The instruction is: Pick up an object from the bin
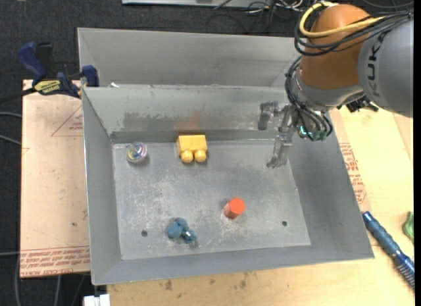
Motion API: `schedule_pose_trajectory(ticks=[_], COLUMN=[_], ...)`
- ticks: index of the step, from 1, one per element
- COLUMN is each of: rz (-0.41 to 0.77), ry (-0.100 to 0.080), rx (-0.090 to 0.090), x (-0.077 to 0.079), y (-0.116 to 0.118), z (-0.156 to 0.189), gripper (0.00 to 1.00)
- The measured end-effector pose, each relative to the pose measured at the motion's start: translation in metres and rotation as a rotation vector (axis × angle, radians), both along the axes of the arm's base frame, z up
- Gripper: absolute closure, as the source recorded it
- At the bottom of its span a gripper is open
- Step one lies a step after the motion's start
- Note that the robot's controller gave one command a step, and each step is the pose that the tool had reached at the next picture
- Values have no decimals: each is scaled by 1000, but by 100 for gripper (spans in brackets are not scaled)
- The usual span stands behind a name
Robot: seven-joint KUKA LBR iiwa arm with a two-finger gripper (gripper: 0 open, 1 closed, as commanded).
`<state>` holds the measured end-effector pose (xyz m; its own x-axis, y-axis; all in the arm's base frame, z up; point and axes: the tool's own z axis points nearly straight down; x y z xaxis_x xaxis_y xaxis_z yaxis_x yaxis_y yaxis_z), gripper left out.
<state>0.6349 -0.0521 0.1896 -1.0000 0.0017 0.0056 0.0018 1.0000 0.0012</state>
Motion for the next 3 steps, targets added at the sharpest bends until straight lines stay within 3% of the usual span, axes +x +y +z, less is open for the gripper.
schedule_pose_trajectory(ticks=[1, 2, 3], rz=[8, 264, 264], ry=[4, -3, -5], rx=[1, 2, 1], x=[-108, -108, -107], y=[34, 64, 64], z=[-57, -121, -119], gripper=[0, 0, 100])
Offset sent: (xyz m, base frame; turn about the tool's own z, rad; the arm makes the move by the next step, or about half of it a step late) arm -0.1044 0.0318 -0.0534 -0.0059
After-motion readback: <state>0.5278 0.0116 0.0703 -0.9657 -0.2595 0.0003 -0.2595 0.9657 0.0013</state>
